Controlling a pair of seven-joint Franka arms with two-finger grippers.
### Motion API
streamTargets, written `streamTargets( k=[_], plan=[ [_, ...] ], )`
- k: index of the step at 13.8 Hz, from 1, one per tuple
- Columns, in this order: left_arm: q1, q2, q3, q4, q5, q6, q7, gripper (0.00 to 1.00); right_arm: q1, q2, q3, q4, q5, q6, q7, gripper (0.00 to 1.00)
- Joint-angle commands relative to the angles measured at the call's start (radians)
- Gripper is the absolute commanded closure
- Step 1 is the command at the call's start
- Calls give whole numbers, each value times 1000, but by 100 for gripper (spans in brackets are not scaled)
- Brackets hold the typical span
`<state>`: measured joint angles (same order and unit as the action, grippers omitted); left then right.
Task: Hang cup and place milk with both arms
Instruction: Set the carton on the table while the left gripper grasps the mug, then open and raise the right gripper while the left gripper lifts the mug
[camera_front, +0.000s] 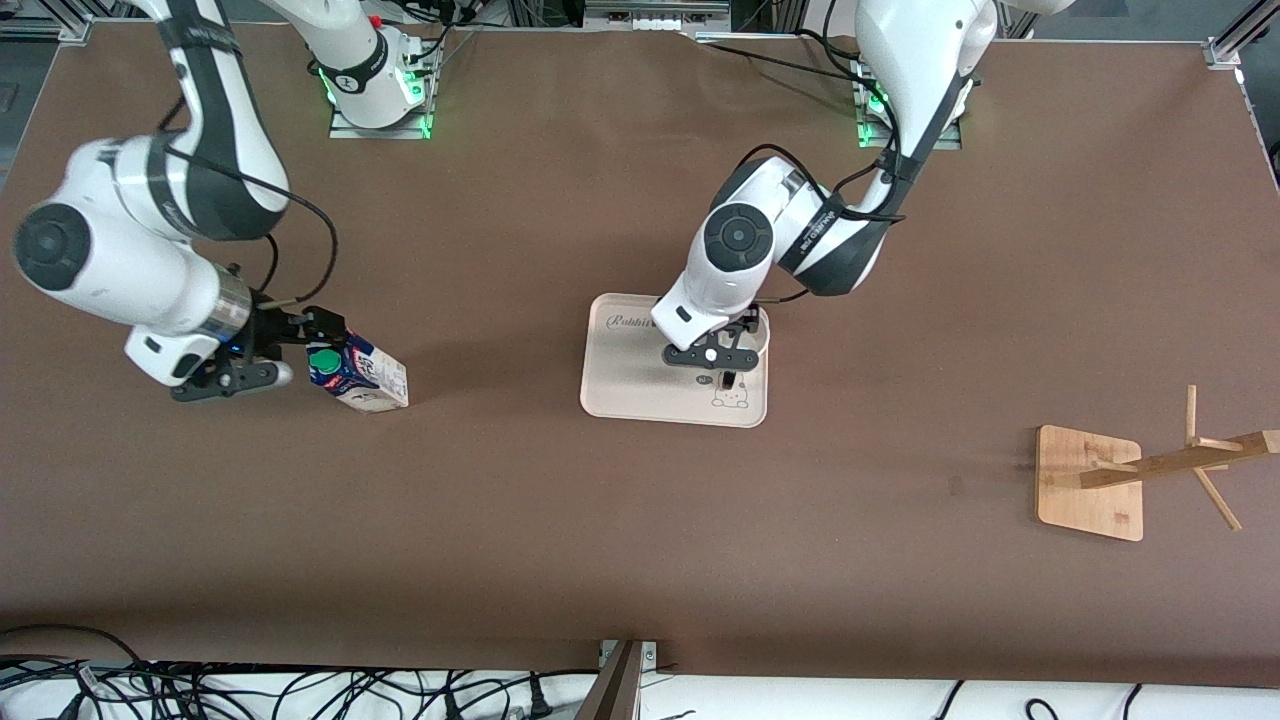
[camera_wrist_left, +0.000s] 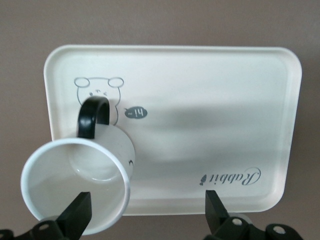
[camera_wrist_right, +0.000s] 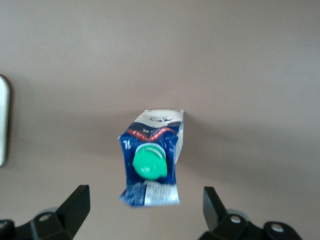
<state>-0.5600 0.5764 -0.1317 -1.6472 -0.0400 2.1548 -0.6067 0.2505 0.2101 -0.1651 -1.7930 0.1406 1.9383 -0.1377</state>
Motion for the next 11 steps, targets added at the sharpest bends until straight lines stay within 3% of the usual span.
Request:
streamTargets(
  k=[1, 3, 6, 8, 9, 11],
  plan=[
    [-23, -1, 12, -26, 26, 0, 5, 8, 4, -95, -7, 52, -30, -119, 49, 0],
    [-24, 11, 11, -29, 92, 0, 13, 22, 4, -185, -1, 58, -70, -194, 70, 0],
    [-27, 20, 12, -29, 97, 2, 13, 45, 4, -283, 6, 46, -116, -292, 90, 0],
    [-34, 25, 12, -29, 164, 11, 15, 50, 4, -287, 1, 53, -125, -299, 93, 0],
    [-35, 31, 11, -35, 202, 17, 13, 56, 7, -281, 4, 63, -130, -300, 93, 0],
    [-44, 31, 10, -42, 206, 25, -13, 86, 9, -265, 6, 73, -134, -300, 90, 0]
  ],
)
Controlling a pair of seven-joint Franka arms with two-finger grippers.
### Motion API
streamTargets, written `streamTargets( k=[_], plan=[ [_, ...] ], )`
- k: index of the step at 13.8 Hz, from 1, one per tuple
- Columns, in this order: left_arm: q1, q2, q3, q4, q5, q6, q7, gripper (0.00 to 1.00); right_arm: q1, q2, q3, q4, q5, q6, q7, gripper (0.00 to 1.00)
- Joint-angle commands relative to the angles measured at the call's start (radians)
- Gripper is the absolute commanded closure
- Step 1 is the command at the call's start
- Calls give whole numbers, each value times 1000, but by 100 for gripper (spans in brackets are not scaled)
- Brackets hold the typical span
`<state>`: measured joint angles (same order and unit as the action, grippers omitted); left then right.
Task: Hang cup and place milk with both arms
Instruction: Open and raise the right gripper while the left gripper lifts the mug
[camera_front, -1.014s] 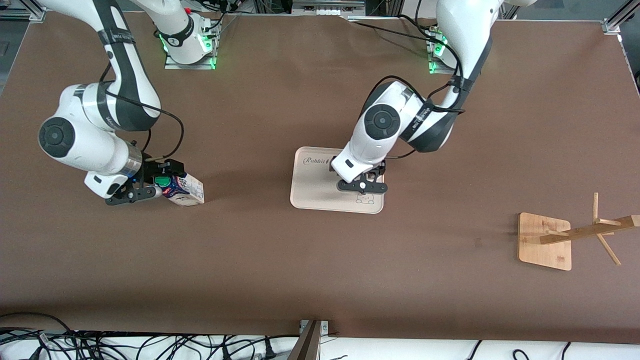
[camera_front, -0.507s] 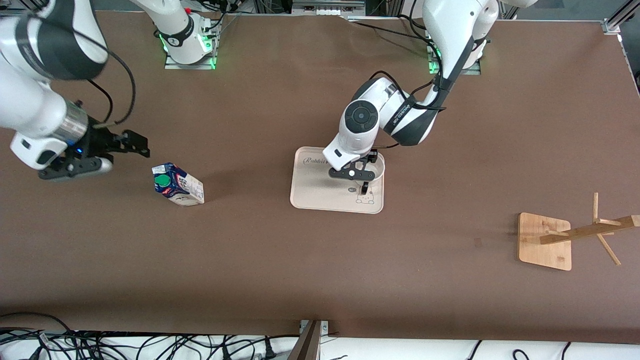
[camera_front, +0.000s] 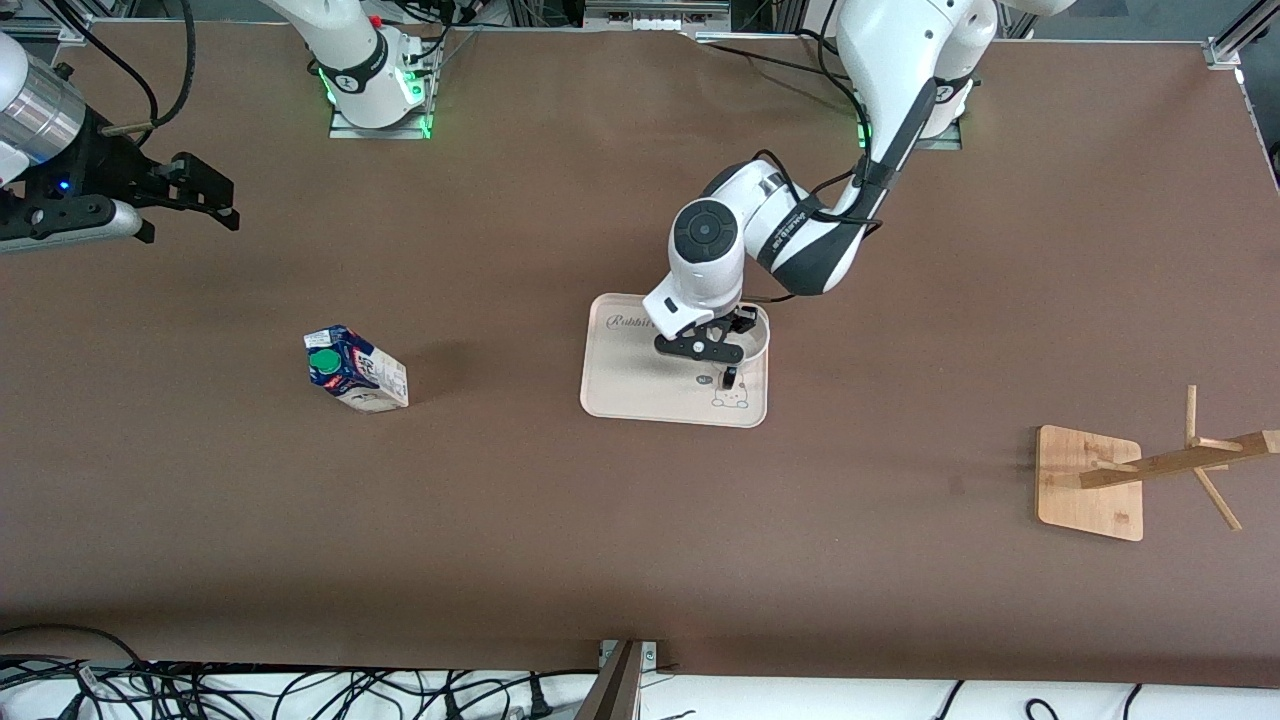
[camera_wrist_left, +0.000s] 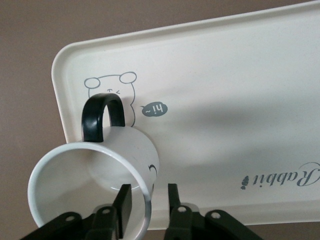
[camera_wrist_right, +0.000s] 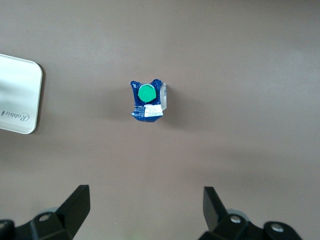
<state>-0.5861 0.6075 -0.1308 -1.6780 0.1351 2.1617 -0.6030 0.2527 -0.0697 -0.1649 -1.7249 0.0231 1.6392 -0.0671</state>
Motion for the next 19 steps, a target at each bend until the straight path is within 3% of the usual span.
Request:
streamTargets(
  k=[1, 2, 7, 12, 19],
  plan=[
    [-18, 5, 10, -9, 31, 18, -24, 94, 7, 19, 2, 5, -17, 7, 18, 0],
    [-20, 5, 10, -9, 31, 18, -26, 100, 2, 25, 1, 19, -22, 7, 10, 0],
    [-12, -8, 8, 4, 21, 9, -26, 100, 5, 36, 2, 28, -66, 16, 21, 0],
    [49, -98, 14, 69, -5, 0, -23, 100, -12, 59, -25, 28, -66, 57, 10, 0],
    [236, -172, 19, 369, -5, -403, 25, 100, -7, 65, -22, 30, -66, 73, 20, 0]
  ],
)
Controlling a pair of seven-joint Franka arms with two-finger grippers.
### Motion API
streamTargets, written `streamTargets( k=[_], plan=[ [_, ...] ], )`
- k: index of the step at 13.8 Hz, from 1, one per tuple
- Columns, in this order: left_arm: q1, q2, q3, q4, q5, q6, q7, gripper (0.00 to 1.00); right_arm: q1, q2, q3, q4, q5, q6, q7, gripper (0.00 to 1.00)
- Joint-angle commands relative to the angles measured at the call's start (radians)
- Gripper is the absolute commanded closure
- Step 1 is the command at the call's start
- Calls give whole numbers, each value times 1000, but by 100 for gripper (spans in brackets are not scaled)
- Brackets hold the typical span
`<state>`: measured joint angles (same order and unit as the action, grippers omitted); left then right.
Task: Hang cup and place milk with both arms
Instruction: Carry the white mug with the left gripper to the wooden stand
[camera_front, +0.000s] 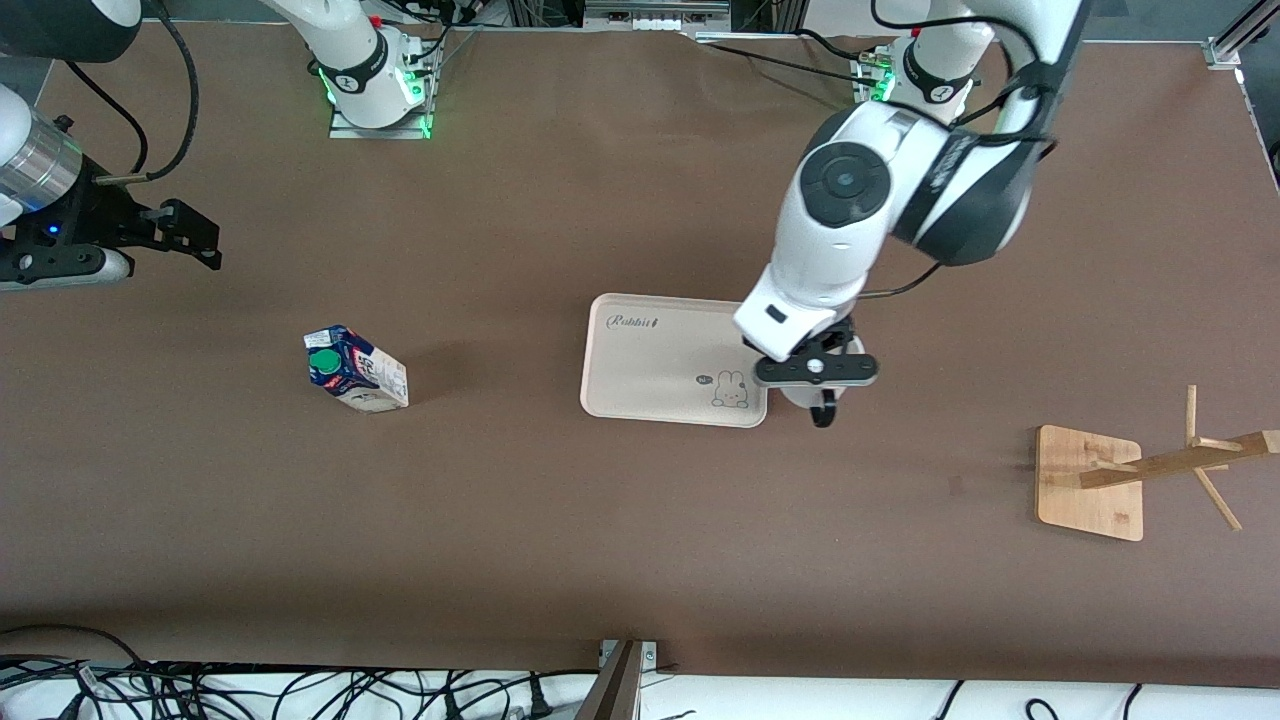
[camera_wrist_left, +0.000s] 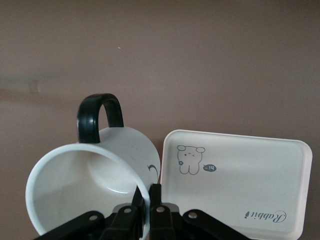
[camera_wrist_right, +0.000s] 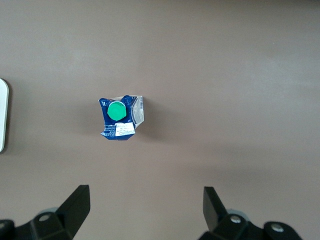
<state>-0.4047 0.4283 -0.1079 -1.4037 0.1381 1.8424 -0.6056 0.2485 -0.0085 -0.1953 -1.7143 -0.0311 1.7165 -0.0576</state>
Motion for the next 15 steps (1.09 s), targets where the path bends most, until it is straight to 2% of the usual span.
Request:
streamTargets(
  k=[1, 4, 6, 15],
  plan=[
    [96, 6, -4, 127, -5, -115, 73, 100, -3, 4, 8, 19, -12, -5, 10, 0],
    [203, -9, -3, 180, -9, -156, 252, 100, -3, 4, 8, 18, -12, -8, 10, 0],
    [292, -17, -16, 181, -12, -161, 332, 100, -3, 2, 8, 18, -12, -8, 12, 0],
    [532, -34, -10, 180, -124, -190, 668, 100, 0, -4, 11, 18, -7, -17, 13, 0]
  ],
)
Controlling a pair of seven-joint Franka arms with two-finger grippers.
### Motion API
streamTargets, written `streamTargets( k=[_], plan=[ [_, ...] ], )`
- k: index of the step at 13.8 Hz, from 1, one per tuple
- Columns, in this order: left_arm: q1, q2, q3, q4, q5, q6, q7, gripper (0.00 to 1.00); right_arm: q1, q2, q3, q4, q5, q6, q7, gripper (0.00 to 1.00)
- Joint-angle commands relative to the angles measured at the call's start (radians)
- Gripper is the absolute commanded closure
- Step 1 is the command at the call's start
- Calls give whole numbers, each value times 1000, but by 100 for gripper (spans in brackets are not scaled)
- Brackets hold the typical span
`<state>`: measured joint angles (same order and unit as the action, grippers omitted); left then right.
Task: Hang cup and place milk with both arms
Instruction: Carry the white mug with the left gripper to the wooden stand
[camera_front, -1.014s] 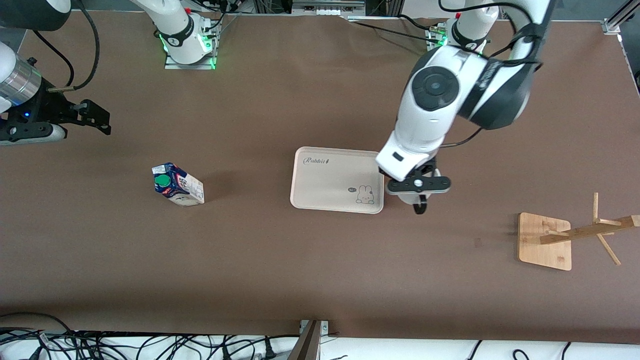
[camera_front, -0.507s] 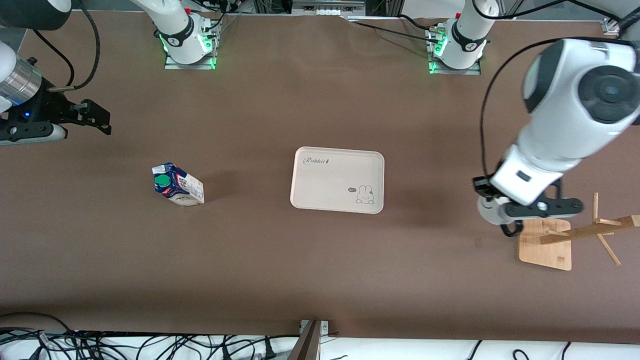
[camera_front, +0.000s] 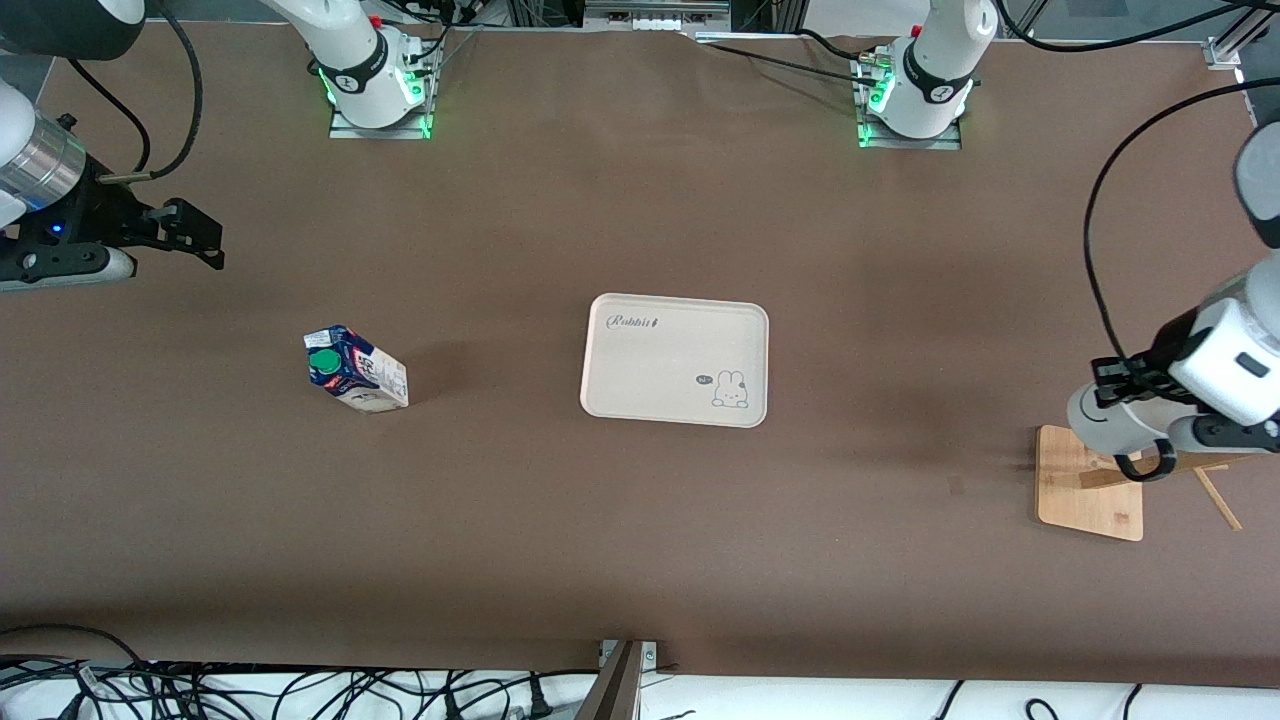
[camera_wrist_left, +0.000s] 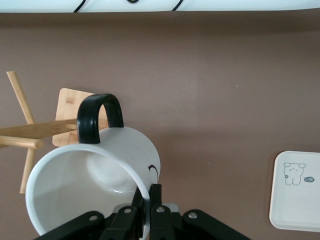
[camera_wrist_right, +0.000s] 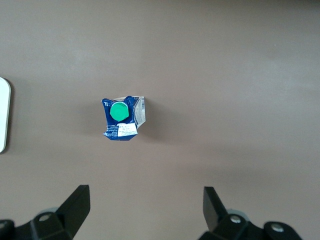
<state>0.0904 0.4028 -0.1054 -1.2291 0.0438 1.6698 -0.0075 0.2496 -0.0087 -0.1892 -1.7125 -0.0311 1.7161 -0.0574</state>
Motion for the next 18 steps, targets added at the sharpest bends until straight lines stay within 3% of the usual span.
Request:
streamTargets(
  k=[1, 16, 17, 18],
  plan=[
    [54, -9, -11, 5, -41, -18, 93, 100, -1, -4, 5, 16, -7, -16, 14, 0],
    [219, -1, -11, -15, -140, -62, 153, 100, 2, -2, 7, 16, -9, -6, 5, 0],
    [219, 1, -11, -15, -140, -67, 153, 92, 2, -2, 7, 16, -9, -6, 5, 0],
    [222, 1, -13, -17, -150, -88, 152, 2, 0, -2, 7, 16, -9, -6, 5, 0]
  ],
)
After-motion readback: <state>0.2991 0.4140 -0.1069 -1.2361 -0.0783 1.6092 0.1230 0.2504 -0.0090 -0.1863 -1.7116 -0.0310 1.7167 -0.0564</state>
